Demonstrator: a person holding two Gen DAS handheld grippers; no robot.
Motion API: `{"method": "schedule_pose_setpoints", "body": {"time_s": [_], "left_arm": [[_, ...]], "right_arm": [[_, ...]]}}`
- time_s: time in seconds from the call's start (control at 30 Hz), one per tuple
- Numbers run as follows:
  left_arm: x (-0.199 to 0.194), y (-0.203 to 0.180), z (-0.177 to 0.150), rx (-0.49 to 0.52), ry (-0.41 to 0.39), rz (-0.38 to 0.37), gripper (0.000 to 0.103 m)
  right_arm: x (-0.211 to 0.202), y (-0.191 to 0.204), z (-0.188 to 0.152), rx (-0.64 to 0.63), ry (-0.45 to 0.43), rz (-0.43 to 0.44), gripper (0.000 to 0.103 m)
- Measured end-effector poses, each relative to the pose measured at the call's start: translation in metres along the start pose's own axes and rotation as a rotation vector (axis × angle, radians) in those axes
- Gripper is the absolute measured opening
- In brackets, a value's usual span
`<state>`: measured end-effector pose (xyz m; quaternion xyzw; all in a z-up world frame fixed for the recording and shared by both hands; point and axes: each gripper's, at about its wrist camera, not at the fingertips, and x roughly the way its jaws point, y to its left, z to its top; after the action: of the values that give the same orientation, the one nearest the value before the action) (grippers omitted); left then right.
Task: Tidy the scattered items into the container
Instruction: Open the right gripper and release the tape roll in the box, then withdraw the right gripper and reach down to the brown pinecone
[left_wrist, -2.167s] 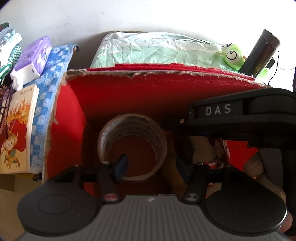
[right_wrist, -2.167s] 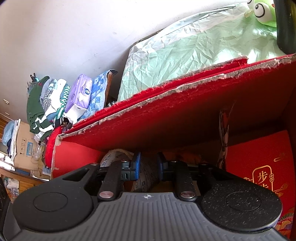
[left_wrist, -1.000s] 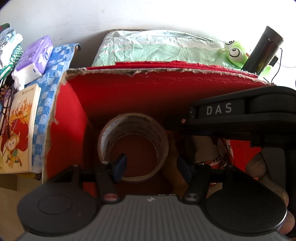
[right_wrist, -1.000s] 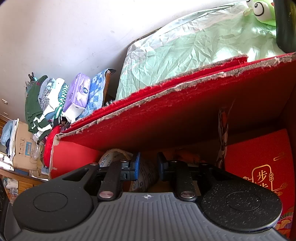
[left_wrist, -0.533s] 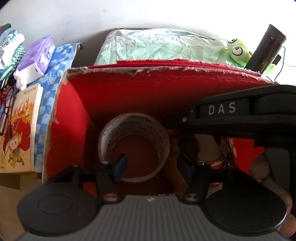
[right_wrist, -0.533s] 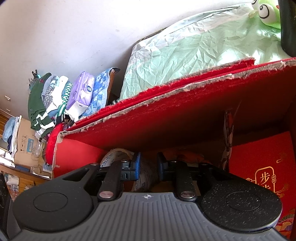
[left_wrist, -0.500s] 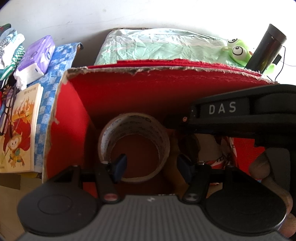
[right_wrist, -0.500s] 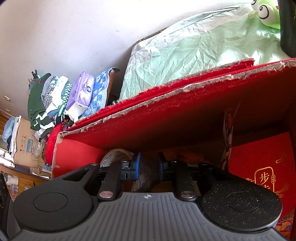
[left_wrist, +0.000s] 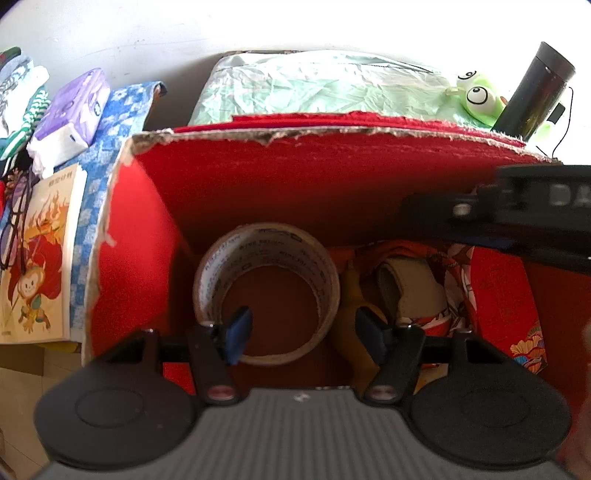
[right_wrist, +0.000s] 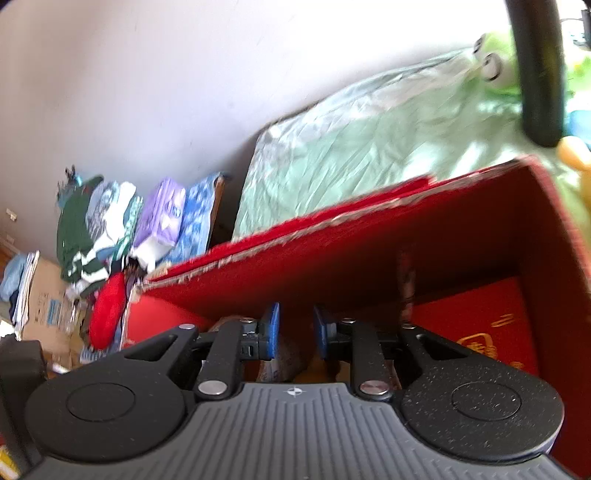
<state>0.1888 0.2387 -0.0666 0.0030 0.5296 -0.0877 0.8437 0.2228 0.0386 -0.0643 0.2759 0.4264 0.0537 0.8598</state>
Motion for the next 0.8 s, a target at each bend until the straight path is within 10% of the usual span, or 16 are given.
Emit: {"method": "schedule_pose_setpoints", "body": {"time_s": [0.6, 0.8], "left_arm": [[-0.002, 0.002, -0.001, -0.002, -0.004, -0.028, 0.072], [-0.021, 0.008, -0.008, 0.008, -0.123, -0.13, 0.08]], "right_arm": [[-0.016, -0.024, -0.019, 0.075, -0.085, 0.018, 0.024], [-0.015, -0.027, -0.019, 0.082, -0.077, 0.028, 0.024]]}}
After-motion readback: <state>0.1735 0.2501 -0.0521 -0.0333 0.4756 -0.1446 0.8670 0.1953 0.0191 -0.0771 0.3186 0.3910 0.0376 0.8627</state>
